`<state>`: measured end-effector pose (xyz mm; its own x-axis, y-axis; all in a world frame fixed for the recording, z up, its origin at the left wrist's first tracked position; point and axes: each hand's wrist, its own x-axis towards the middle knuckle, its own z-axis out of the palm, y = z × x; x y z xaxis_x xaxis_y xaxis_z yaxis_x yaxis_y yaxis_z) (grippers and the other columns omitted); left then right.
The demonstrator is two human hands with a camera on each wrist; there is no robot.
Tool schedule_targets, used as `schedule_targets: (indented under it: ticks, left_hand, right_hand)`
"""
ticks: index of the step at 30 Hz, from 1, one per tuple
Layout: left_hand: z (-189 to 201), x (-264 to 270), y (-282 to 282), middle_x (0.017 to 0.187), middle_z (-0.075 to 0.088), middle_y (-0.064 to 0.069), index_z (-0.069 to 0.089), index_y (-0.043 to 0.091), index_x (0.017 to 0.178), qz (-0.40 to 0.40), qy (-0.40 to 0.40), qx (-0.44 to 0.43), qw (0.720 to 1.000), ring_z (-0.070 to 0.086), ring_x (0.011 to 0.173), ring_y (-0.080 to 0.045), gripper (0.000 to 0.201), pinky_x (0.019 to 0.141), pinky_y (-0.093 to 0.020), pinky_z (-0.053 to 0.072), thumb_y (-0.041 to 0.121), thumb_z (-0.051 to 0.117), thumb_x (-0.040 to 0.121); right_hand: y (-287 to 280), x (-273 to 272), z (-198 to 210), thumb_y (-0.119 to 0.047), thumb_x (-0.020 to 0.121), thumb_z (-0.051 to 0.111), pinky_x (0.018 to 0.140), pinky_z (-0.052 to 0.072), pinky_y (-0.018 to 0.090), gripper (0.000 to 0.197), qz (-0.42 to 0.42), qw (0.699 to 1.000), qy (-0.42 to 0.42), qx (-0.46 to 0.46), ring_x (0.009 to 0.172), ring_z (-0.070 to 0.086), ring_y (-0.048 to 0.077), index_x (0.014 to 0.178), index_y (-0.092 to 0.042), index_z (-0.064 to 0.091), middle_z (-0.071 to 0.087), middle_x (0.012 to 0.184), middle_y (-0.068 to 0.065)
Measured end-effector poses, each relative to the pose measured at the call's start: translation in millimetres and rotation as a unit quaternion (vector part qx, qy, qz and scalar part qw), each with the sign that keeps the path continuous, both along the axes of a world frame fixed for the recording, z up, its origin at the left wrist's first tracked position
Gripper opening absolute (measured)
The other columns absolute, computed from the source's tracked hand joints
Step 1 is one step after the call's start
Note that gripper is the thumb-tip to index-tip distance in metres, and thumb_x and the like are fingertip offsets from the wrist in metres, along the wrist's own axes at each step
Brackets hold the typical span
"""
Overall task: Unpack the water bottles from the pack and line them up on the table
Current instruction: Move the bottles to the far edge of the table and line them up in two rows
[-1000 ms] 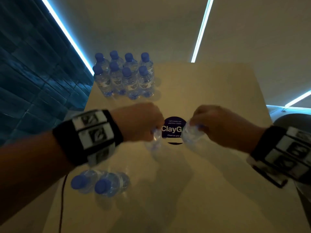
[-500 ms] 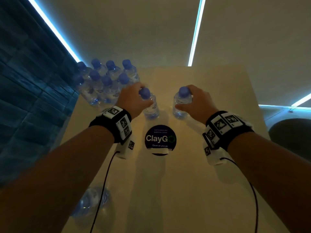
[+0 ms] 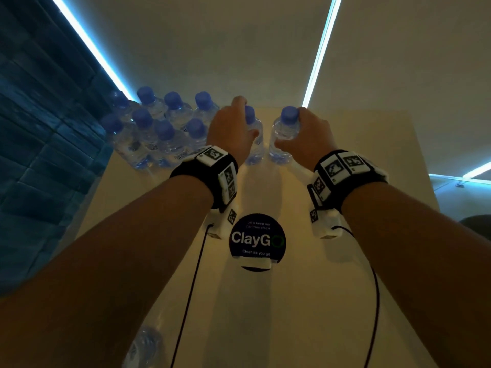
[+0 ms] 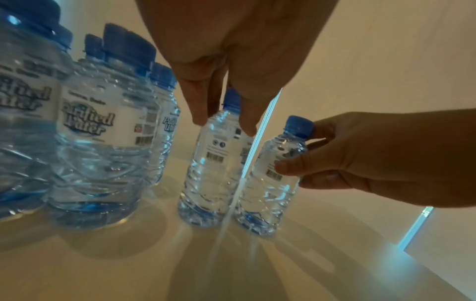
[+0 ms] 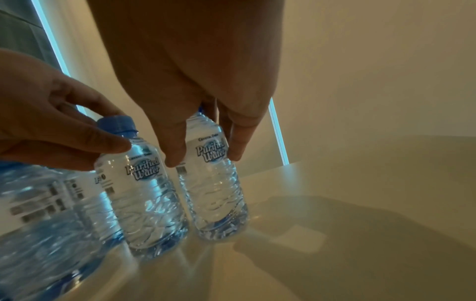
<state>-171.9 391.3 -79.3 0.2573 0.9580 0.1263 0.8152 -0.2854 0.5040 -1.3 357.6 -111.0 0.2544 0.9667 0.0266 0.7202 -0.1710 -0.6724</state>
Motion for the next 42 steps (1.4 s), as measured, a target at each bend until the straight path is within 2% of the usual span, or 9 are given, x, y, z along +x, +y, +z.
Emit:
schedule_targets:
  ticks: [4, 8, 16, 23, 27, 31, 33, 36, 42]
  left_hand:
    - [-10, -1, 8, 0.115, 0.060, -0.011, 0.047, 0.013, 0.127, -0.001, -0.018, 0.057, 0.998, 0.059, 0.100, -0.026, 0.045, 0.084, -0.037, 0.048, 0.014, 0.066, 0.086]
    - [-13, -4, 18, 0.112, 0.060, -0.010, 0.048, 0.017, 0.126, -0.008, -0.020, 0.066, 0.998, 0.060, 0.098, -0.024, 0.045, 0.083, -0.036, 0.050, 0.013, 0.067, 0.086]
    - [-12, -13, 29, 0.112, 0.060, -0.009, 0.048, 0.017, 0.126, -0.018, -0.006, 0.052, 0.998, 0.059, 0.095, -0.022, 0.044, 0.073, -0.023, 0.036, 0.013, 0.067, 0.085]
    - [12, -22, 11, 0.145, 0.041, -0.016, 0.044, 0.010, 0.137, -0.081, 0.066, 0.097, 0.990, 0.044, 0.130, -0.029, 0.054, 0.102, -0.033, 0.041, 0.015, 0.065, 0.088]
    - [48, -69, -20, 0.136, 0.048, -0.014, 0.053, 0.010, 0.128, -0.160, 0.078, 0.131, 0.975, 0.044, 0.128, -0.029, 0.051, 0.103, -0.038, 0.044, 0.020, 0.070, 0.082]
    - [77, -138, -76, 0.120, 0.059, 0.000, 0.059, 0.019, 0.117, -0.232, 0.114, 0.045, 0.965, 0.056, 0.108, -0.016, 0.038, 0.094, -0.035, 0.049, 0.032, 0.069, 0.083]
    - [88, -173, -113, 0.118, 0.059, 0.006, 0.057, 0.026, 0.118, -0.241, 0.172, -0.026, 0.955, 0.057, 0.103, -0.011, 0.039, 0.091, -0.031, 0.050, 0.042, 0.066, 0.083]
    - [98, -222, -161, 0.124, 0.055, 0.012, 0.052, 0.034, 0.124, -0.248, 0.250, -0.110, 0.929, 0.053, 0.100, -0.003, 0.045, 0.089, -0.022, 0.045, 0.052, 0.063, 0.084]
    - [71, -322, -224, 0.131, 0.042, 0.020, 0.036, 0.043, 0.135, -0.229, 0.282, -0.281, 0.888, 0.048, 0.116, -0.003, 0.076, 0.098, -0.025, 0.043, 0.064, 0.068, 0.069]
  right_hand:
    - [21, -2, -2, -0.033, 0.071, 0.077, 0.078, 0.046, 0.025, 0.051, 0.006, 1.000, -0.015, 0.006, 0.093, 0.064, 0.020, 0.116, -0.017, 0.058, 0.069, 0.106, 0.001]
    - [36, -11, -6, -0.034, 0.069, 0.079, 0.082, 0.054, 0.033, 0.050, 0.006, 1.000, -0.016, 0.010, 0.090, 0.066, 0.020, 0.112, -0.018, 0.058, 0.070, 0.101, 0.000]
    - [47, -23, -5, -0.034, 0.070, 0.079, 0.084, 0.054, 0.042, 0.051, 0.011, 1.000, -0.023, 0.011, 0.091, 0.065, 0.024, 0.112, -0.015, 0.055, 0.069, 0.102, 0.004]
    - [39, -15, 13, -0.046, 0.069, 0.081, 0.087, 0.052, 0.042, 0.079, 0.034, 0.995, -0.074, -0.065, 0.102, 0.063, 0.031, 0.130, -0.014, 0.043, 0.065, 0.116, 0.010]
    - [16, -5, 37, -0.049, 0.074, 0.077, 0.084, 0.050, 0.039, 0.077, 0.033, 0.967, -0.181, -0.174, 0.106, 0.060, 0.033, 0.129, -0.006, 0.044, 0.061, 0.121, 0.017]
    - [-28, -28, 74, -0.050, 0.083, 0.066, 0.072, 0.046, 0.032, 0.058, 0.087, 0.906, -0.282, -0.305, 0.089, 0.057, 0.026, 0.122, -0.008, 0.054, 0.061, 0.109, 0.008]
    - [-61, -55, 86, -0.050, 0.085, 0.061, 0.069, 0.046, 0.031, 0.051, 0.136, 0.894, -0.312, -0.291, 0.082, 0.056, 0.021, 0.119, -0.012, 0.055, 0.058, 0.097, 0.003]
    - [-118, -102, 85, -0.051, 0.087, 0.056, 0.077, 0.053, 0.036, 0.048, 0.245, 0.885, -0.308, -0.249, 0.089, 0.060, 0.023, 0.121, -0.018, 0.052, 0.062, 0.104, 0.003]
    - [-223, -214, 71, -0.057, 0.071, 0.075, 0.092, 0.051, 0.035, 0.101, 0.477, 0.835, -0.108, -0.250, 0.112, 0.055, 0.021, 0.148, -0.035, 0.013, 0.040, 0.139, -0.001]
